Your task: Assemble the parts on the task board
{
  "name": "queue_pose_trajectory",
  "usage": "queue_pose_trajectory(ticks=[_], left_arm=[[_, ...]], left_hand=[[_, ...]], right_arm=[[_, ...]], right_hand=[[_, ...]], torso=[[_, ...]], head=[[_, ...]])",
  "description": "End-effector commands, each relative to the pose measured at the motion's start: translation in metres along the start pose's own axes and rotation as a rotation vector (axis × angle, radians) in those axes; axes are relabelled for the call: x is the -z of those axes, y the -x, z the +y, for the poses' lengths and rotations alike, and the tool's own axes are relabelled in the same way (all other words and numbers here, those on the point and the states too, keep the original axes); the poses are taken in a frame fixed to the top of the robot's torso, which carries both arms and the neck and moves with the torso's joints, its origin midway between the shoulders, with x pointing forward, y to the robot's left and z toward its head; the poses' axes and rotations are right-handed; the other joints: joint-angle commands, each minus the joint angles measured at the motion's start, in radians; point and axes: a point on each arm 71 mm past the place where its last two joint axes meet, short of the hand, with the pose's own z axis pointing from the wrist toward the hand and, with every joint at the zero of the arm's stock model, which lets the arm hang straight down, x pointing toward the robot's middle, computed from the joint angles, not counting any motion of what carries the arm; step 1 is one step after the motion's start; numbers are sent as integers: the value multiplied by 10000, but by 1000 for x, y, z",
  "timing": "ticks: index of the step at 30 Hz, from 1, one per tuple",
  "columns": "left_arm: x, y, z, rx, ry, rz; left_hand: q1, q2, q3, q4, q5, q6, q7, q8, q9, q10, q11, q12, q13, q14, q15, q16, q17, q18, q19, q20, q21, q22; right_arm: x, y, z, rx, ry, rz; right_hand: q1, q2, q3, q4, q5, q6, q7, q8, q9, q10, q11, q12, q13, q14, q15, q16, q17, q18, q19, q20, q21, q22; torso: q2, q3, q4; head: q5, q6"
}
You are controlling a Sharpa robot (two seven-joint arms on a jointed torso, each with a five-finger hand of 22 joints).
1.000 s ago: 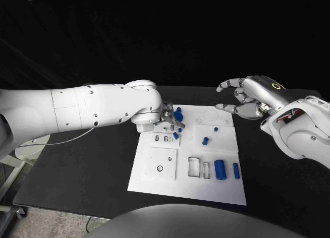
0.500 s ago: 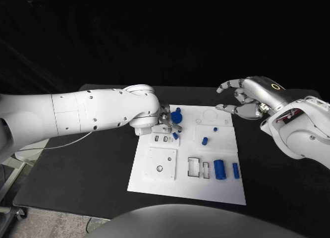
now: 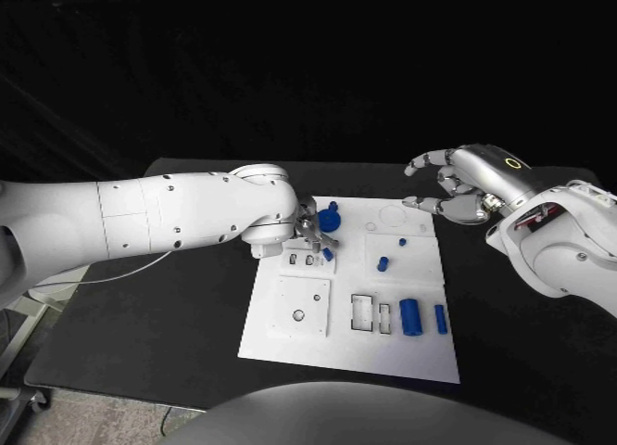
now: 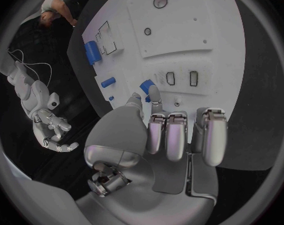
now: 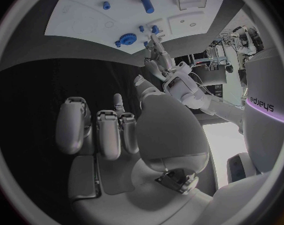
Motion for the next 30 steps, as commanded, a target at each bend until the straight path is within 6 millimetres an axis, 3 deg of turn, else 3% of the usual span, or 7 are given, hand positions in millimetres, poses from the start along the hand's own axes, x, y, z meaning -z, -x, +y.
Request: queue_pose_trajectory(ticks=[1, 9, 17, 30], left_arm=[[-1, -2, 0, -81, 30, 70], [-4, -6, -3, 4, -14, 165], [-5, -7, -7, 56, -85, 159], [-7, -9, -9, 134, -88, 310]], left_hand=[[38, 104, 17, -54, 53, 14, 24, -48, 17, 1045, -81, 24, 2632, 1067, -69, 24, 2634, -45, 935, -72, 21, 2551], [22, 121, 49, -57, 75, -50, 48, -276, 45, 1045, -75, 24, 2632, 1067, -74, 24, 2634, -34, 895, -88, -3, 2519], [20, 138, 80, -63, 109, -73, 70, -460, 52, 1045, -60, 24, 2632, 1067, -66, 24, 2634, -17, 836, -89, -38, 2471], [54, 143, 123, -102, 171, -45, 81, -619, 61, 1045, -48, 24, 2632, 1067, -55, 24, 2634, -8, 805, -83, -58, 2446]], right_arm=[[0, -1, -1, 27, -70, 122], [1, -1, -2, 22, -116, 150], [1, -1, -2, -22, -137, 196], [2, -2, -3, -67, -222, 272]], right_hand=[[-36, 79, 2, 80, 45, 81, 3, 37, -14, 1049, 37, 39, 2630, 764, 31, 26, 1758, -55, 56, 4, 19, 1627], [-38, 82, 1, 84, 50, 96, 2, 42, -17, 1049, 37, 39, 2630, 763, 31, 24, 1756, -55, 56, 4, 17, 1628], [-42, 87, -1, 91, 54, 115, 2, 48, -21, 1049, 37, 39, 2630, 762, 31, 20, 1752, -54, 54, 4, 10, 1627], [-43, 101, 1, 100, 60, 151, 0, 58, -29, 1049, 36, 39, 2630, 762, 31, 18, 1750, -52, 52, 4, 2, 1627]], torso=[[11, -13, -2], [23, -13, 26], [12, 14, 7], [1, 20, -5]], head=[[-34, 1], [-32, 1], [26, 1], [-32, 1]])
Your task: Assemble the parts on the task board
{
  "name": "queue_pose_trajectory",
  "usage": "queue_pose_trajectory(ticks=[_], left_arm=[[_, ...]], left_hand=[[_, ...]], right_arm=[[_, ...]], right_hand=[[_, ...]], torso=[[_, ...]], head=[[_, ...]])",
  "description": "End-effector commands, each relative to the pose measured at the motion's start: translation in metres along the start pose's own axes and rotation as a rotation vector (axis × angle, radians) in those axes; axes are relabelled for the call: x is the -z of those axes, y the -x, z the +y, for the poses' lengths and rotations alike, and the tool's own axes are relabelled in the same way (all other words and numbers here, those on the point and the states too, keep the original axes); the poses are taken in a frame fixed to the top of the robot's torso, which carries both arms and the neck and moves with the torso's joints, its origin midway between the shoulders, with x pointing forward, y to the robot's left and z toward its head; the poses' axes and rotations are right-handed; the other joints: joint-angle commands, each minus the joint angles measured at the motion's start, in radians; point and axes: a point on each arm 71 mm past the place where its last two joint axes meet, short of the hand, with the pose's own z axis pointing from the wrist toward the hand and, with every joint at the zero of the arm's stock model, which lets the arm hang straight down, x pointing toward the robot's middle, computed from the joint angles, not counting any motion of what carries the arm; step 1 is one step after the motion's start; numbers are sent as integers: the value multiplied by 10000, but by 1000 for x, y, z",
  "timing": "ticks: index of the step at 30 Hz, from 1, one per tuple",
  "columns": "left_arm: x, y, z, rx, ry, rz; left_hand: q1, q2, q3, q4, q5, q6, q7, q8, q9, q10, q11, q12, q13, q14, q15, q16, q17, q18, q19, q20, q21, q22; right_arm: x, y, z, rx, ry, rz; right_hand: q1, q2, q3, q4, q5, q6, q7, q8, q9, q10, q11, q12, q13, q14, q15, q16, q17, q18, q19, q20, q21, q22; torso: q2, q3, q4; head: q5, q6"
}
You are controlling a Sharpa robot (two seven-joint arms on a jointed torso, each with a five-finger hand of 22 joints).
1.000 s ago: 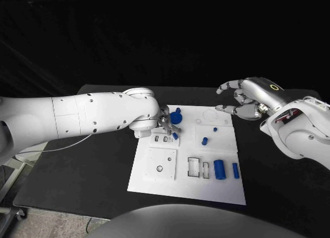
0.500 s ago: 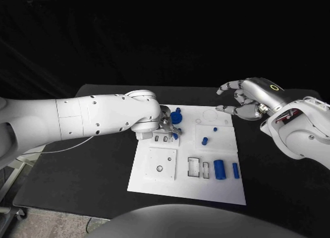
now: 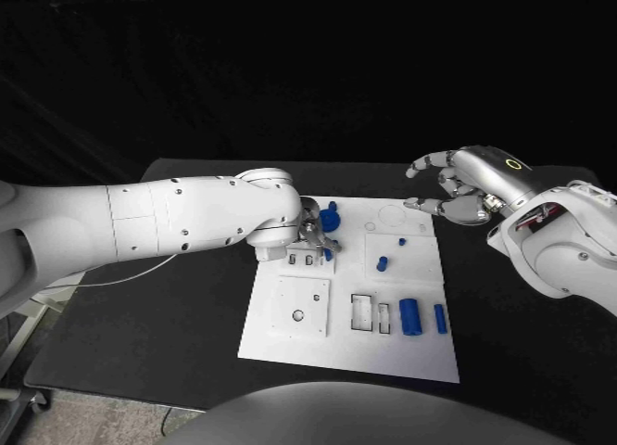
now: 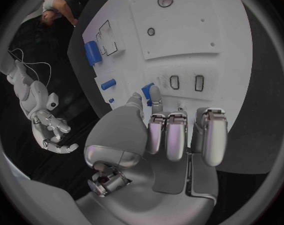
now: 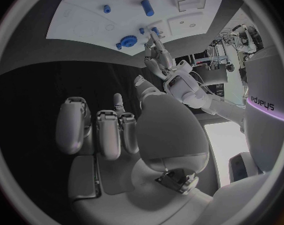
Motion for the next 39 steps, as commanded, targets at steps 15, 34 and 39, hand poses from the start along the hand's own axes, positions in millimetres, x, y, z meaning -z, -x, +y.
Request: queue_pose_trajectory(ticks=[15, 34, 39], left_arm=[[-3, -2, -2, -2, 18, 216], [-6, -5, 3, -26, 76, 410], [-6, -6, 4, 28, 77, 436]], left_hand=[[278, 77, 284, -308, 426, 102, 63, -582, 124, 1046, -30, 24, 2632, 1067, -37, 24, 2635, 27, 691, -66, -135, 2356], [729, -42, 927, -870, 1036, 124, 48, -1150, 363, 1046, -41, 24, 2632, 1067, -40, 24, 2635, 56, 593, -65, -211, 2283], [790, -97, 1149, -997, 1259, 131, 56, -1317, 422, 1046, -33, 24, 2632, 1067, -35, 24, 2635, 60, 582, -64, -223, 2276]], right_arm=[[1, -2, -1, -55, -138, 235], [1, -2, -3, -180, -300, 360], [0, -3, -3, -207, -331, 393]], right_hand=[[-29, 111, 6, 44, 69, 105, -3, 65, -21, 1049, 35, 39, 2633, 757, 31, 2, 1729, -48, 44, 4, -23, 1625], [109, 185, 71, -13, 191, 165, 5, 49, -90, 1049, 37, 39, 2633, 742, 32, -39, 1691, -33, 17, 3, -105, 1615], [131, 196, 81, -23, 213, 172, 8, 44, -102, 1049, 39, 39, 2633, 742, 32, -39, 1691, -32, 15, 3, -111, 1616]], torso=[[-6, 17, -2], [-2, 16, -13], [2, 23, -7]], head=[[7, 1], [15, 1], [33, 1]])
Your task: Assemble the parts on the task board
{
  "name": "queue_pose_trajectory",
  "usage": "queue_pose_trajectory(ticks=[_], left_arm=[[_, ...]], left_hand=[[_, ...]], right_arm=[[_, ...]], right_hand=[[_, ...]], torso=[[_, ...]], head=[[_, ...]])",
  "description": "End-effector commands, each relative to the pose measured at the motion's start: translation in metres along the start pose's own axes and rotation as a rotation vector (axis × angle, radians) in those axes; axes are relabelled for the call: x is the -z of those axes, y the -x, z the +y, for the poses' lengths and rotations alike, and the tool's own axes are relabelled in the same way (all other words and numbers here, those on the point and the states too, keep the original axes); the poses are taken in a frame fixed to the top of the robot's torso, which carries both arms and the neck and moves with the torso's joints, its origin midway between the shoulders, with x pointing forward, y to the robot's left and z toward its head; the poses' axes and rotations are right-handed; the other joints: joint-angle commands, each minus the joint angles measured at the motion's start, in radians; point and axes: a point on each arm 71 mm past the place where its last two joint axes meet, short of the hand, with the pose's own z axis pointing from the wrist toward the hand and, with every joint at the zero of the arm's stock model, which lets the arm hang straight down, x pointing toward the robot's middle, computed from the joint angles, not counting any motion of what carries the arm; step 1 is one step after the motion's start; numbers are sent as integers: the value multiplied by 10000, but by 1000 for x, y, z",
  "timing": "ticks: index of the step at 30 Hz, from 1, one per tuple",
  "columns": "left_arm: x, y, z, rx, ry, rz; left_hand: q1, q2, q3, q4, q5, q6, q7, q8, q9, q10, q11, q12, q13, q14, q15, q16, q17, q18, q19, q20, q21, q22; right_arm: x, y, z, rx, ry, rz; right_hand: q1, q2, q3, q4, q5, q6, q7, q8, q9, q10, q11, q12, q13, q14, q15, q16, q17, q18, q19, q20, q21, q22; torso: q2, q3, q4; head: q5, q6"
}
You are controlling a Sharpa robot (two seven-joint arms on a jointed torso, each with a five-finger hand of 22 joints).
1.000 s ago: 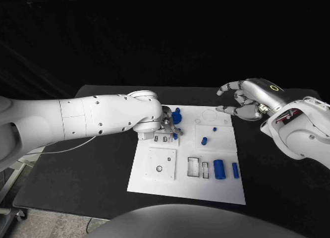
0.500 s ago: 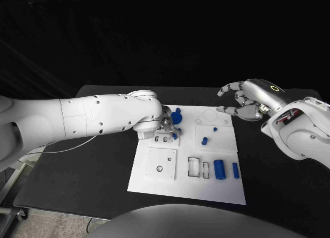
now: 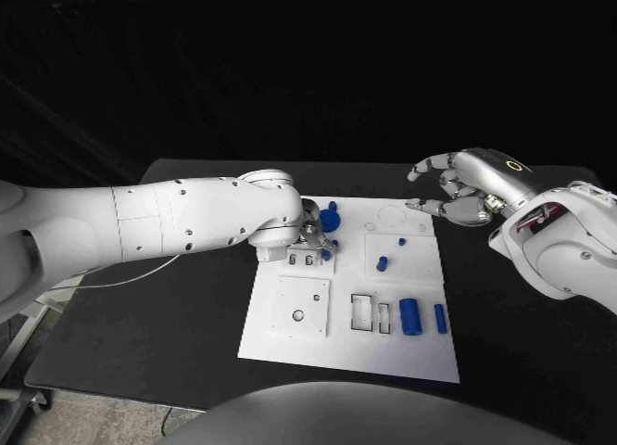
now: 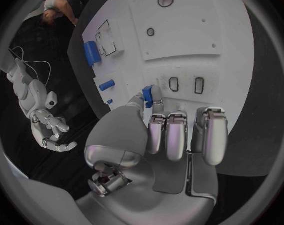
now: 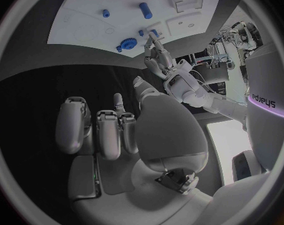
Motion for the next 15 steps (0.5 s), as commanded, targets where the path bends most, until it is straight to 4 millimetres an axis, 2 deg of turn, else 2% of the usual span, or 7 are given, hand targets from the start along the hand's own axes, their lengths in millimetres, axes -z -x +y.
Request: queue_pose_trajectory(ticks=[1, 9, 15], left_arm=[[-1, -4, 2, -52, -6, 264], [1, -3, 7, 108, -16, 231], [3, -3, 13, 217, 0, 181]], left_hand=[[120, -37, 168, -70, 212, 62, -15, -110, 39, 1047, -34, 24, 2629, 1067, -35, 24, 2630, 61, 580, -64, -69, 2268], [206, -355, 997, -465, 1184, 146, -11, -494, 248, 1047, -34, 24, 2629, 1067, -38, 24, 2630, 66, 568, -65, -89, 2265], [90, -580, 1666, -655, 1249, 207, -12, -679, 418, 1047, -35, 24, 2629, 1067, -33, 24, 2630, 67, 565, -62, -99, 2267]], right_arm=[[0, -1, -1, -23, -96, 148], [0, -2, -2, -65, -156, 222], [1, -2, -3, -100, -231, 284]], right_hand=[[61, 45, 58, 2, 65, 74, -31, 42, -15, 1049, 40, 39, 2635, 740, 33, -44, 1691, -31, 14, 3, -70, 1611], [104, 69, 80, -19, 103, 85, -25, 33, -38, 1049, 44, 39, 2635, 736, 36, -53, 1682, -30, 11, 5, -81, 1612], [129, 85, 94, -31, 120, 92, -21, 29, -50, 1049, 46, 39, 2635, 732, 38, -66, 1670, -28, 7, 6, -92, 1611]], torso=[[3, 10, 6], [13, -4, -1], [9, -3, 0]], head=[[19, 1], [-16, 1], [-43, 1]])
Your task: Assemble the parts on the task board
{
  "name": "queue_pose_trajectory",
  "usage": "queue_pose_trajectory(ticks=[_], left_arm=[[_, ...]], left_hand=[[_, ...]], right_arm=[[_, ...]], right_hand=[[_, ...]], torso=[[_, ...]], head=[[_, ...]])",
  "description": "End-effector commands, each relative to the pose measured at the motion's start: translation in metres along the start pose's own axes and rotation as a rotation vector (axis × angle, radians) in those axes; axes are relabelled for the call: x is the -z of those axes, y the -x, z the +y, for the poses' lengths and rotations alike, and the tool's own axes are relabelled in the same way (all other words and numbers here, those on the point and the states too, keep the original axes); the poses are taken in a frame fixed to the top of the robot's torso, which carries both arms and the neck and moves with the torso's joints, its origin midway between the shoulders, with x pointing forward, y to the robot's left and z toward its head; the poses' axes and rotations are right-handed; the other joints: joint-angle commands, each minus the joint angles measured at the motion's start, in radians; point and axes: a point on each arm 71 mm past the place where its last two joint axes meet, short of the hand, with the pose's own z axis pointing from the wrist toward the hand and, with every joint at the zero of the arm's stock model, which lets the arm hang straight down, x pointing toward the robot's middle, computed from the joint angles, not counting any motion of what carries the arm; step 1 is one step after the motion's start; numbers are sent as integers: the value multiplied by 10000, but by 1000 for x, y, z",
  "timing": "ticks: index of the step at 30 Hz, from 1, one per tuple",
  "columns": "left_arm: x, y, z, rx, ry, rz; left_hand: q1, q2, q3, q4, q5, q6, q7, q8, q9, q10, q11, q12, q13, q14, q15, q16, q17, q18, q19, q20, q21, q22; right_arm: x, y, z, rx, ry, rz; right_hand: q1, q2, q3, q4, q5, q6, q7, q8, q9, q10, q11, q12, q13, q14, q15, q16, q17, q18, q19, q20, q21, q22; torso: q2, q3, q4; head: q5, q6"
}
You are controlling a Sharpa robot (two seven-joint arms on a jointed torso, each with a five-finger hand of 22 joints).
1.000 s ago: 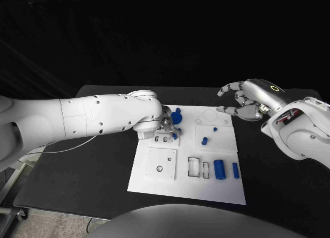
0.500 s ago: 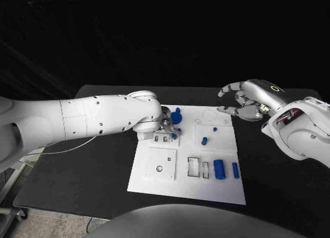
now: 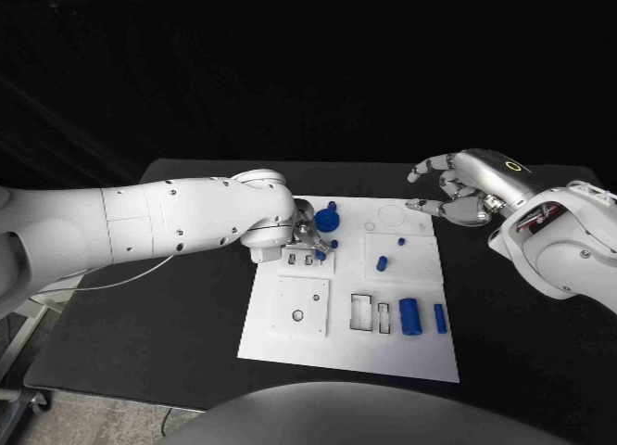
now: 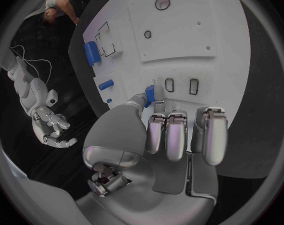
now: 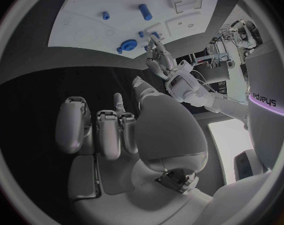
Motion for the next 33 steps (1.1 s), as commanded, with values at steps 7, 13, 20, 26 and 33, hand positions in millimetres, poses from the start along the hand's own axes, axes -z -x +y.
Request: queue_pose_trajectory(ticks=[7, 13, 20, 26, 33], left_arm=[[2, -3, 8, 142, -20, 156], [4, -4, 12, 200, -7, 167], [8, -3, 18, 57, 47, 23], [8, -2, 22, -19, 98, -88], [8, -3, 24, -69, 105, -178]], left_hand=[[-275, -356, 949, -234, 20, 205, 4, -224, 283, 1047, -24, 24, 2634, 1067, -29, 24, 2632, 69, 559, -56, -69, 2268], [-476, -499, 1382, -330, 28, 242, 13, -322, 438, 1047, -19, 24, 2634, 1067, -23, 24, 2632, 75, 543, -49, -87, 2260], [-586, -542, 1578, -359, 15, 248, 24, -376, 512, 1047, -11, 24, 2634, 1067, -17, 24, 2632, 81, 522, -45, -106, 2247], [-652, -562, 1656, -357, -20, 246, 31, -407, 543, 1047, -5, 24, 2634, 1067, -12, 24, 2632, 81, 522, -42, -108, 2247], [-698, -572, 1732, -361, -48, 233, 38, -444, 568, 1047, 1, 24, 2634, 1067, -8, 24, 2632, 83, 516, -38, -113, 2244]], right_arm=[[0, -2, -2, -63, -154, 214], [0, -2, -2, -97, -168, 253], [0, -3, -3, -134, -198, 305], [0, -4, -3, -159, -191, 337], [0, -5, -3, -170, -187, 365]], right_hand=[[100, 58, 75, -8, 31, 67, 11, 27, -15, 1049, 47, 39, 2631, 731, 38, -68, 1670, -24, 1, 6, -73, 1609], [100, 58, 75, -8, 31, 67, 11, 27, -15, 1049, 47, 39, 2631, 731, 38, -68, 1670, -24, 1, 6, -73, 1609], [109, 75, 84, -9, 37, 74, 15, 26, -23, 1049, 50, 39, 2631, 726, 40, -83, 1656, -18, -11, 7, -104, 1601], [111, 79, 86, -9, 38, 76, 17, 24, -27, 1049, 52, 39, 2631, 722, 41, -96, 1644, -15, -16, 7, -120, 1597], [113, 82, 88, -10, 39, 78, 17, 24, -29, 1049, 52, 39, 2631, 716, 41, -114, 1627, -9, -27, 8, -148, 1589]], torso=[[-10, 11, 9], [0, 11, 13], [-1, 19, 12], [-10, 23, 10], [-7, 19, 3]], head=[[12, 1], [34, 1], [114, 1], [143, 1], [147, 1]])
